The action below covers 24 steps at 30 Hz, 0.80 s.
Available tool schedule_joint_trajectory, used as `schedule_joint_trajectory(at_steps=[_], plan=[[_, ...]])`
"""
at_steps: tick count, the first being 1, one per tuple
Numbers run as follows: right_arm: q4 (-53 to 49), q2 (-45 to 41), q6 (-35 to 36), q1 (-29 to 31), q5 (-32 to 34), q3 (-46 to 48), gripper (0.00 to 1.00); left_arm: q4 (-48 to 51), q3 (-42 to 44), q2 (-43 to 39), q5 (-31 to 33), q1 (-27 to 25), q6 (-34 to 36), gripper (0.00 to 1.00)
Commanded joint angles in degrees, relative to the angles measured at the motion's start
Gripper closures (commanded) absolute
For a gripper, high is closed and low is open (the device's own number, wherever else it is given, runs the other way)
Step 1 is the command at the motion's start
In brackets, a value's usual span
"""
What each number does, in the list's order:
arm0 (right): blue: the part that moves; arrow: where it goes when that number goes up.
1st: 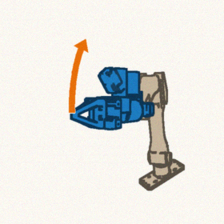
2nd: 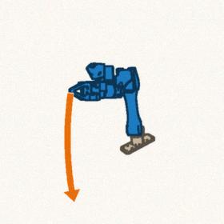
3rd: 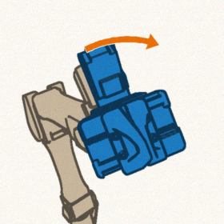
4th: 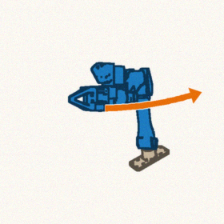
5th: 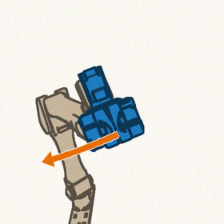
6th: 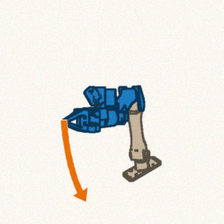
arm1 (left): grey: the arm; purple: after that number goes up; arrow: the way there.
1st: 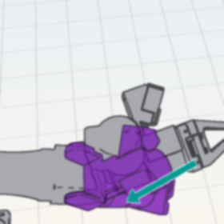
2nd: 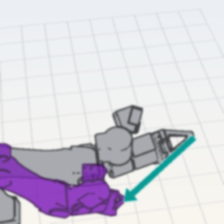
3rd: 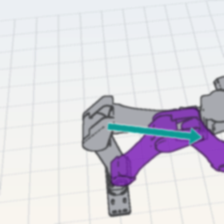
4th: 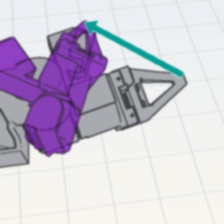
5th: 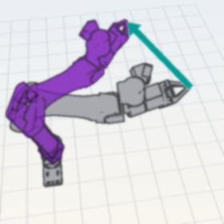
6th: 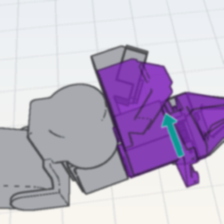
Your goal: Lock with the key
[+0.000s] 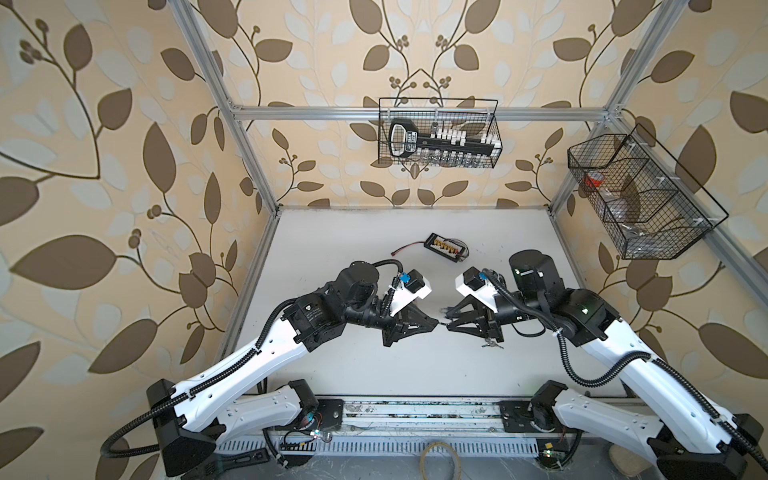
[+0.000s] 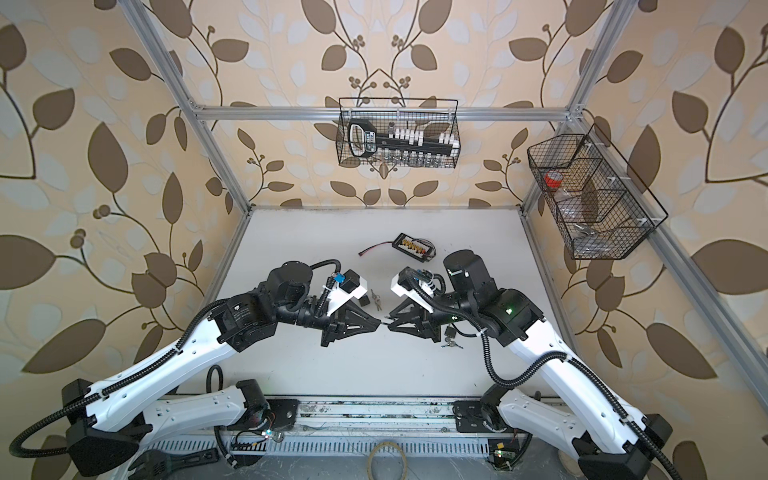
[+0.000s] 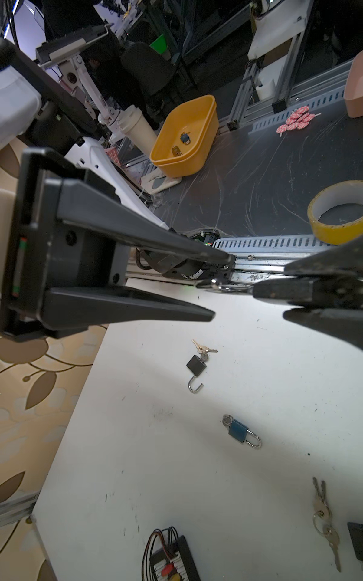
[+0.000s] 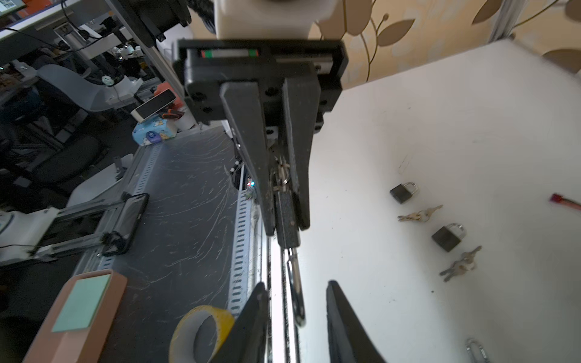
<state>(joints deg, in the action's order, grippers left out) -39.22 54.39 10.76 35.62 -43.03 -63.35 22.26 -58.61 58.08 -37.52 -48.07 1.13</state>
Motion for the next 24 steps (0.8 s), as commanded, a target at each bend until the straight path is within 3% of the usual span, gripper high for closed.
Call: schedule_joint_trajectory(at_steps=[1,5,8,13,17,21,24], plan=[[11.84,-6.78,-3.51,0.04,5.98,3.02,0.58,-10.46,2.26,-2.97,1.56,-0.27,-6.71,1.0],[22.63,-13.87,-2.68,0.0,7.62,9.04,0.6,-19.97,6.66,-5.11,1.83,-0.27,-13.91,1.0],[25.16,-14.65,-1.41,0.05,2.8,9.98,0.72,-22.91,7.87,-5.42,1.75,-0.27,-16.8,1.0],[22.61,-10.13,0.26,-0.01,-6.57,7.8,0.84,-23.06,7.64,-5.09,0.15,-0.27,-17.21,1.0],[21.79,-7.96,0.37,0.01,-6.04,7.79,0.84,-23.04,7.08,-4.85,-1.38,-0.27,-17.03,1.0],[21.75,-7.37,0.12,0.07,-2.42,8.42,0.71,-23.49,6.67,-4.6,-3.64,-0.27,-16.72,1.0],[21.36,-7.04,0.61,0.01,-2.05,9.03,0.68,-23.82,6.69,-4.91,-3.97,-0.27,-16.69,1.0]])
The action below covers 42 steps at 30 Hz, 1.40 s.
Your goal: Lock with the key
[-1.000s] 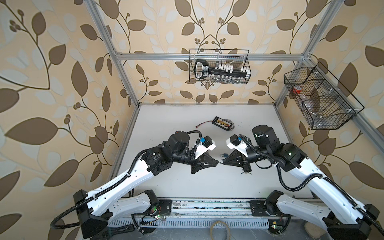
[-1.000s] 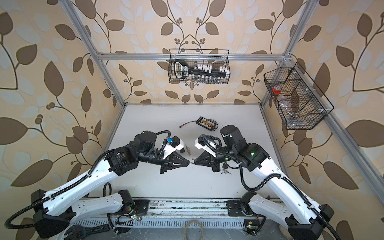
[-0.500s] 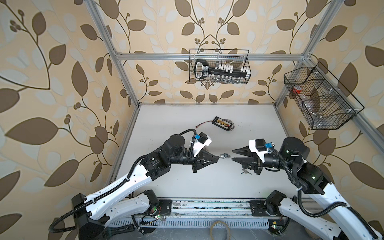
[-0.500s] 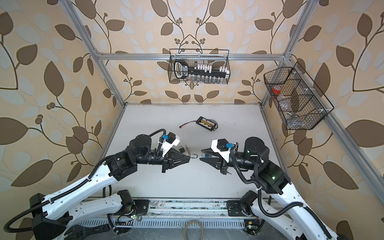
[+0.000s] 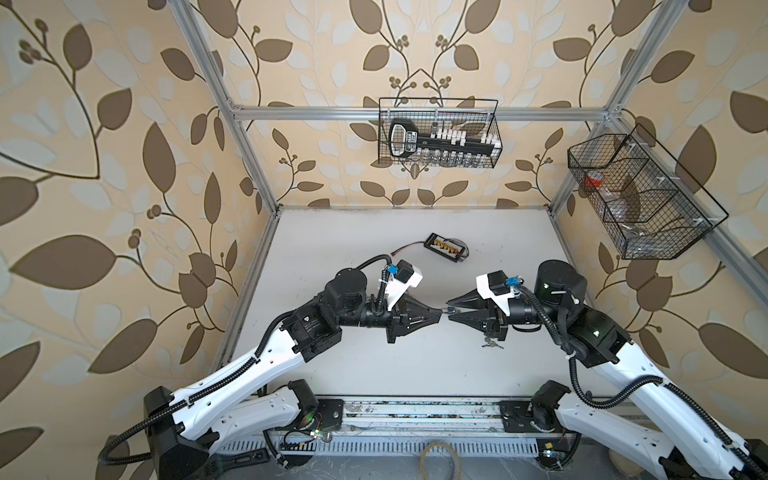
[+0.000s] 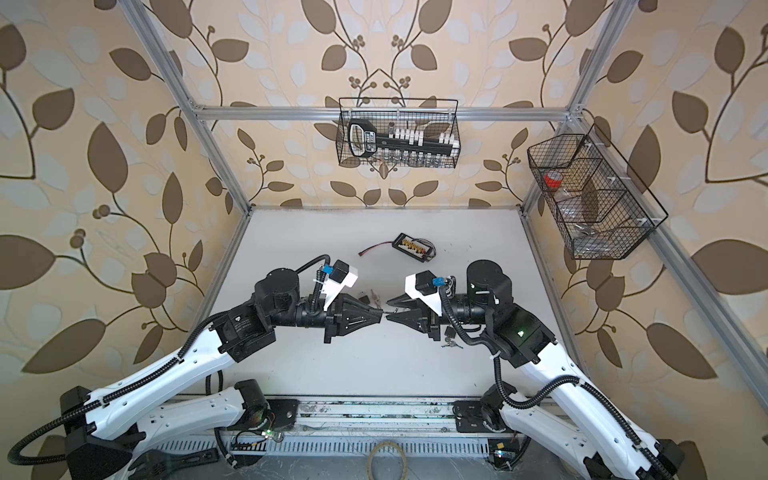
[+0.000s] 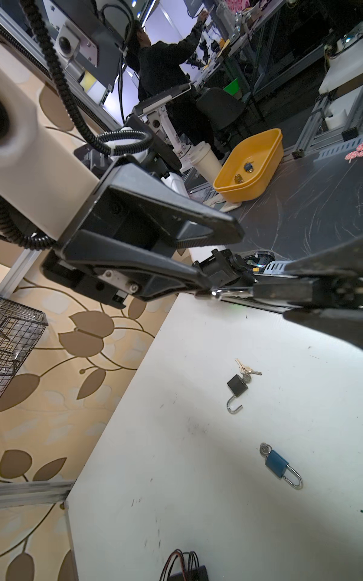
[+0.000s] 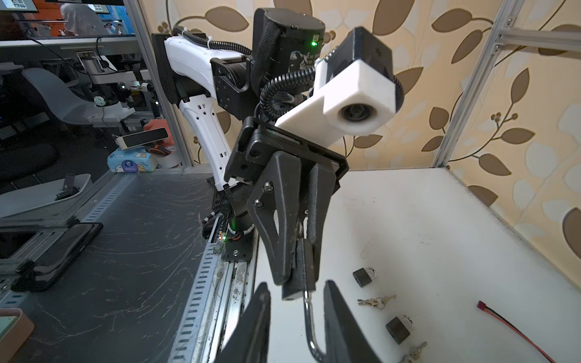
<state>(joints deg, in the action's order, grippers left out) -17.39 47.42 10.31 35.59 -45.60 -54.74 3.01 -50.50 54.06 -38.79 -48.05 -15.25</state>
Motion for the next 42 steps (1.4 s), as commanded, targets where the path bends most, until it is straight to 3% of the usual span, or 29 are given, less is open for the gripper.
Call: schedule_joint_trajectory(at_steps=[1,9,14,19,26,33,38,42], plan=[[-0.7,0.11,1.19,0.04,0.53,0.58,0.68,-4.82,-1.36,-1.05,-2.77,-0.29,-0.43,1.0],[-2.33,1.83,2.22,0.02,-3.97,1.02,0.68,-7.17,-0.91,-1.62,-2.79,-0.29,-1.83,1.0],[-3.08,1.56,2.81,0.08,-3.36,1.39,0.7,-8.12,-0.56,-2.2,-2.55,-0.29,-2.43,1.0],[-2.96,0.33,2.72,0.05,-2.5,1.88,0.8,-8.03,-0.3,-3.12,-1.49,-0.29,-2.26,1.0],[-1.59,-1.33,1.15,0.01,-3.07,2.36,0.88,-7.01,-0.04,-3.56,-0.79,-0.29,-1.84,1.0],[4.42,-1.36,-5.68,0.05,-7.67,3.7,0.88,-7.05,0.07,-3.56,-0.5,-0.31,-1.62,1.0],[7.25,-1.97,-10.4,0.07,-8.49,5.31,1.0,-6.43,-0.14,-4.3,1.26,-0.29,-0.33,1.0],[11.49,-3.2,-16.26,0.02,-9.34,6.96,1.0,-3.35,-1.43,-5.27,4.33,-0.29,3.19,1.0]])
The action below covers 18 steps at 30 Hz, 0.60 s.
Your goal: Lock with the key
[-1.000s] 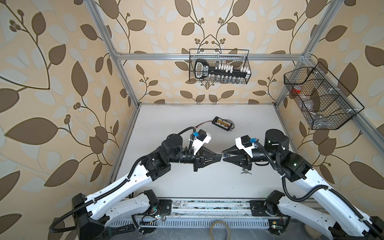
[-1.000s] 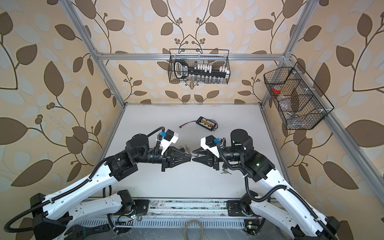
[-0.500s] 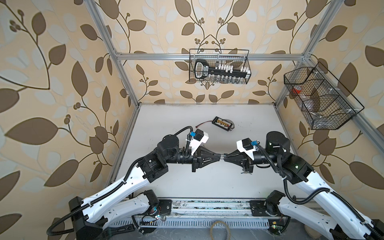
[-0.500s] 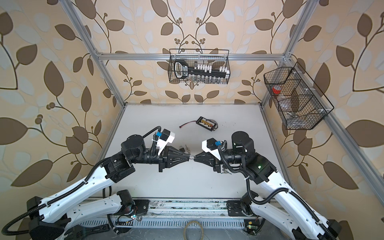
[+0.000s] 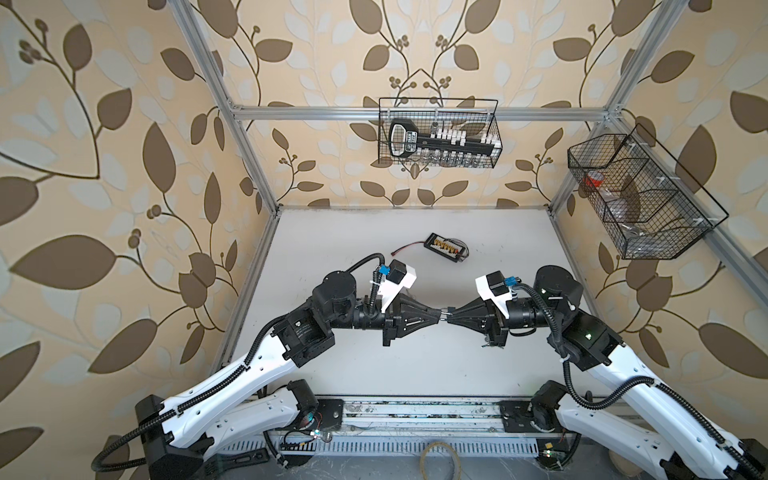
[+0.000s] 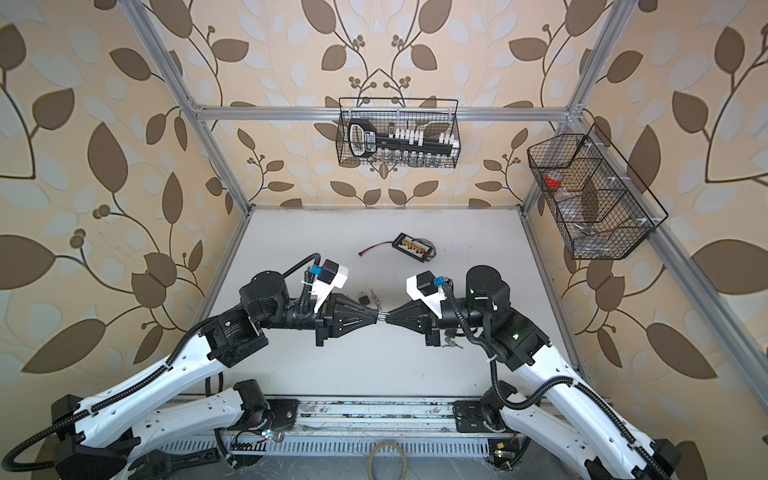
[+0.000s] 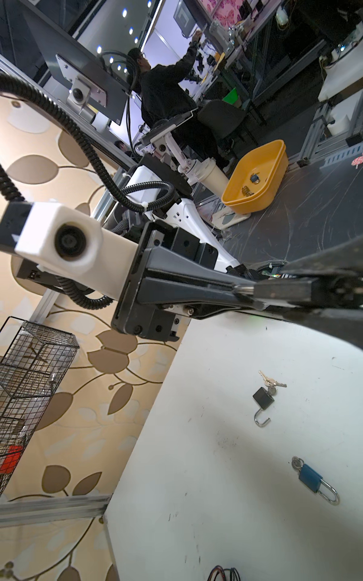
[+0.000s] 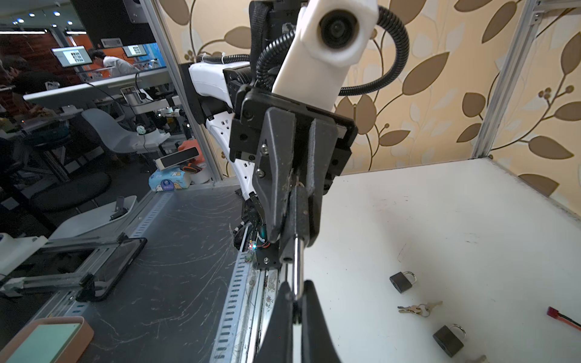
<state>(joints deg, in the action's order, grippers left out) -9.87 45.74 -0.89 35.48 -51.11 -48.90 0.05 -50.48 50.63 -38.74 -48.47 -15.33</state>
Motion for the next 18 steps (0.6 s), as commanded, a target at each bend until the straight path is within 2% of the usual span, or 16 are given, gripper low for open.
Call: schedule_joint_trajectory(at_steps=[1,6,10,18], plan=[[4.97,-1.52,-6.6,0.12,-4.28,1.34,1.0,0.26,-1.87,-1.92,4.84,0.13,4.14,1.0],[7.83,0.82,-12.14,-0.31,-7.27,0.29,1.0,4.16,-3.97,-0.55,6.15,0.38,8.34,1.0],[9.78,3.72,-15.25,-2.35,-10.78,-1.26,1.0,6.43,-6.02,1.48,3.71,2.26,9.79,1.0],[11.03,5.72,-15.45,-4.72,-10.8,-2.7,1.0,7.5,-7.33,4.22,-1.84,3.73,10.12,1.0]])
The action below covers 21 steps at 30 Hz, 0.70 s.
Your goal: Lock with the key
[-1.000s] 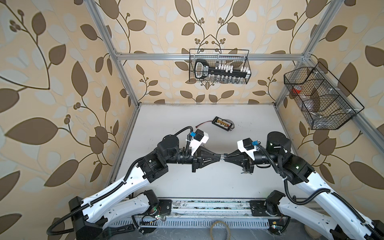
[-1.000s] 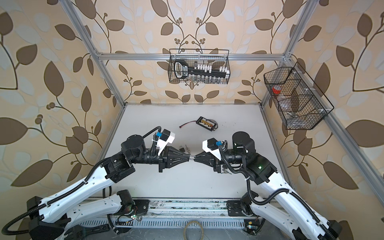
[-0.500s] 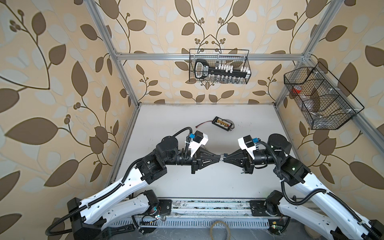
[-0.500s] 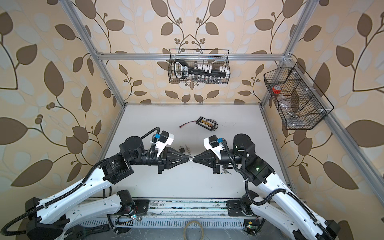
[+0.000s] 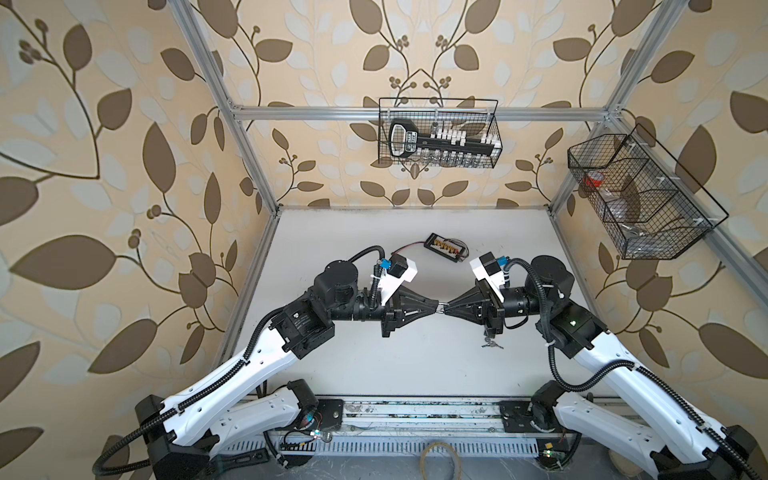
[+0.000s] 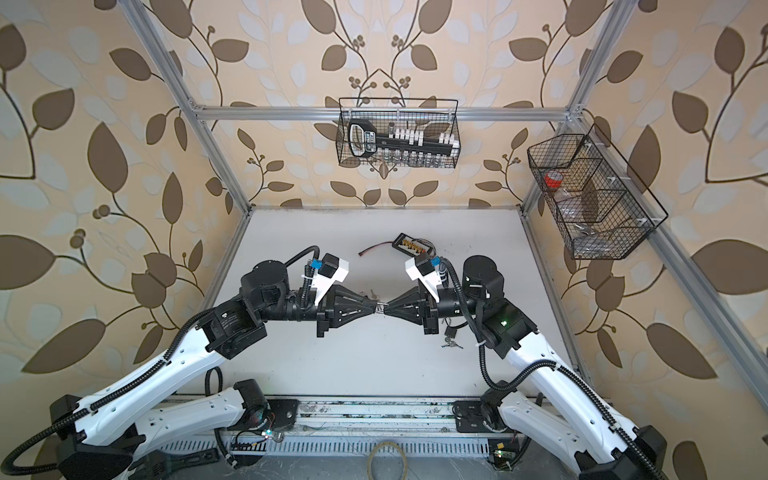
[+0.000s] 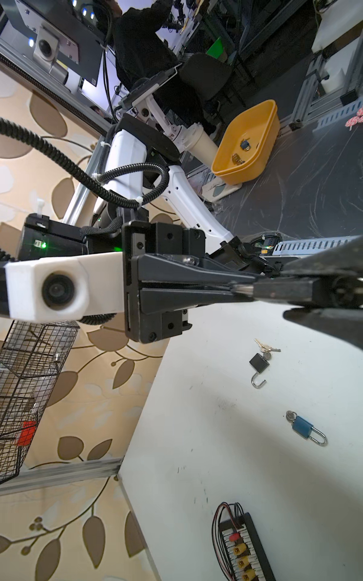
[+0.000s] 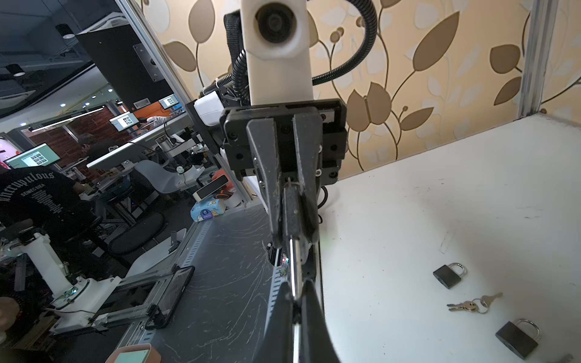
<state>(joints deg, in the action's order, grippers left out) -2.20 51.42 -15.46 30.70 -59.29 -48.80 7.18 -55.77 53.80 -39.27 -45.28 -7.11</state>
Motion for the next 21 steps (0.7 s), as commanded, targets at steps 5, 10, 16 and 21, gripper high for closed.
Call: schedule_joint_trajectory(at_steps=[5,10,16,21], plan=[[10.72,2.9,-5.86,0.33,-2.14,-3.24,1.0,-1.84,-1.97,6.98,-5.47,-0.77,1.07,1.0],[16.08,3.35,-8.49,0.43,-1.46,-3.61,1.0,-7.38,1.03,10.97,-4.5,-2.27,-0.88,1.0],[21.14,3.07,-13.62,0.46,-1.8,-2.49,1.0,-4.98,0.62,12.32,-0.96,-2.27,0.97,1.0],[23.06,3.7,-19.14,0.21,-3.24,-3.15,1.0,-2.39,0.67,11.06,5.3,-2.18,3.12,1.0]])
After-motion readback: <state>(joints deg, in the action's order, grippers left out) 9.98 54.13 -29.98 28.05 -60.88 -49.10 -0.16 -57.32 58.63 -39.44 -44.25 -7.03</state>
